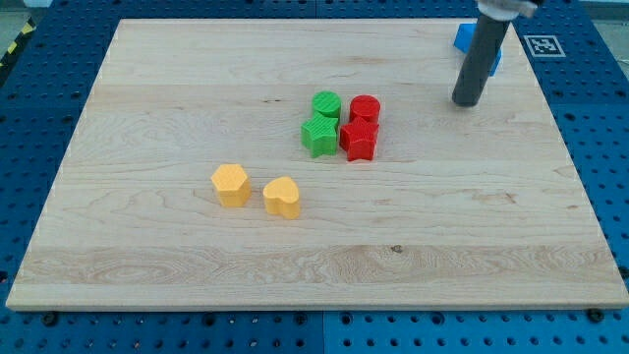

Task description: Place the arm at the bottom center of the board

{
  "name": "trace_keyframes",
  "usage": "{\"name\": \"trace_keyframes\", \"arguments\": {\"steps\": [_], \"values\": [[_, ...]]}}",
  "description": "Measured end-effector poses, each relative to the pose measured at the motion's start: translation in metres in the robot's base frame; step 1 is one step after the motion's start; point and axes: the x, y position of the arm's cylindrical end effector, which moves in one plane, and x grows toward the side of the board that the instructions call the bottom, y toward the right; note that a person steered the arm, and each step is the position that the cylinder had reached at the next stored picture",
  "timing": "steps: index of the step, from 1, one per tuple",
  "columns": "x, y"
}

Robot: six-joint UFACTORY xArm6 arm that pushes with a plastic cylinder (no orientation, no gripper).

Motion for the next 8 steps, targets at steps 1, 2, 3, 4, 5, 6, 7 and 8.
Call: {"name": "trace_keyframes", "arguments": {"steps": [1,2,3,4,5,6,7,8], "values": [[0.007,0.0],[0.043,0.0],[0.054,0.0],[0.065,-0.005],[0.102,-0.019],[0.11,-0.021],[0.172,-0.04],[0.221,-0.043]]}}
